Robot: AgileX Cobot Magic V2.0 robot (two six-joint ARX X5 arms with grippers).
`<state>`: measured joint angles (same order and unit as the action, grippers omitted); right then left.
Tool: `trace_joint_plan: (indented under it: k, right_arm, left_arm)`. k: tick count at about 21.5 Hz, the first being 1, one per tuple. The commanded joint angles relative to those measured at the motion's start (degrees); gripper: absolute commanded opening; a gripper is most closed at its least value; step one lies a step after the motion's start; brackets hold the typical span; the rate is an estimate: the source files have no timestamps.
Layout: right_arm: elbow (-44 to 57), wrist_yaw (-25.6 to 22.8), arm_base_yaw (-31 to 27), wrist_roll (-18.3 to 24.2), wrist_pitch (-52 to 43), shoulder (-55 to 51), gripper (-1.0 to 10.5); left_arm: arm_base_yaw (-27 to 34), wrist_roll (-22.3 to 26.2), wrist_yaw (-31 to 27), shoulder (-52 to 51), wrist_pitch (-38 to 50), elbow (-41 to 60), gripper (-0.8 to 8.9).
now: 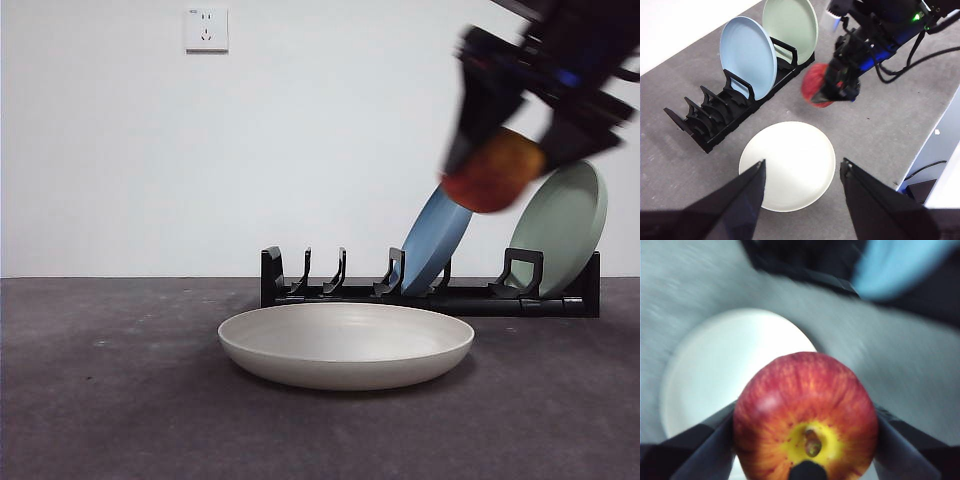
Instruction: Take the yellow plate from the plate rack,put the plate on the table,take the apple from the table,put the apple in the plate
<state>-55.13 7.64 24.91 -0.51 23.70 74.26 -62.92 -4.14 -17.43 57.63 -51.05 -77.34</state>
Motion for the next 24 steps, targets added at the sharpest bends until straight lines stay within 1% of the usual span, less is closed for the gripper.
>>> trace_joint_plan:
  k: [1, 5, 7, 9, 12, 15, 17, 18, 19, 20, 22, 23, 24]
  right_arm:
    - [-2.0, -3.0, 5.6, -1.1, -3.1, 3.1, -0.1]
    - [-5.4, -5.2, 10.8, -1.4, -4.8, 12.5, -0.1]
    - [-5.9, -5.2, 12.0, -1.4, -5.7, 17.1, -0.1]
    - [-6.0, -5.3, 12.6, -1.4, -5.9, 21.3, -0.1]
    - [-6.0, -6.8, 12.9, -0.9, -5.4, 26.0, -0.1]
    - [-6.0, -8.2, 13.4, 0.7, -4.4, 27.5, -0.1]
    - [-6.0, -8.0, 13.6, 0.7, -4.3, 27.8, 0.1]
    - [-6.0, -8.0, 13.6, 0.6, -4.3, 27.8, 0.7]
    - [-6.0, -8.0, 13.6, 0.6, -4.3, 27.8, 1.7]
    - [-6.0, -8.0, 13.6, 0.6, -4.3, 27.7, 2.9]
    - [-6.0, -8.0, 13.6, 0.6, -4.1, 27.7, 5.7]
    - [-6.0, -8.0, 13.5, 0.6, -4.0, 27.7, 6.5]
    - [-6.1, -8.0, 13.5, 0.6, -4.0, 27.7, 6.8]
  left_arm:
    - [0.0, -0.2, -0.1, -0.1, 0.0, 0.0, 2.51]
    - [0.0, -0.2, 0.0, -0.1, -0.1, 0.0, 2.51]
    - [0.0, -0.2, 0.0, -0.1, -0.1, 0.0, 2.51]
    - [0.0, -0.2, 0.0, -0.1, -0.1, 0.0, 2.51]
    - [0.0, -0.2, 0.0, -0.1, -0.2, 0.0, 2.51]
    - [0.0, -0.3, -0.1, -0.1, -1.0, 0.0, 2.51]
    - [0.0, -0.4, -0.1, -0.1, -1.7, 0.0, 2.51]
    - [0.0, -0.4, -0.1, -0.1, -1.9, 0.0, 2.51]
    - [0.0, -0.4, -0.1, -0.1, -2.1, 0.0, 2.51]
    - [0.0, -0.4, -0.1, -0.1, -2.3, 0.0, 2.51]
    - [0.0, -0.4, -0.1, -0.1, -3.0, 0.0, 2.51]
    - [0.0, -0.4, -0.1, -0.1, -3.2, 0.0, 2.51]
    - [0.0, -0.4, -0.1, -0.1, -3.5, 0.0, 2.51]
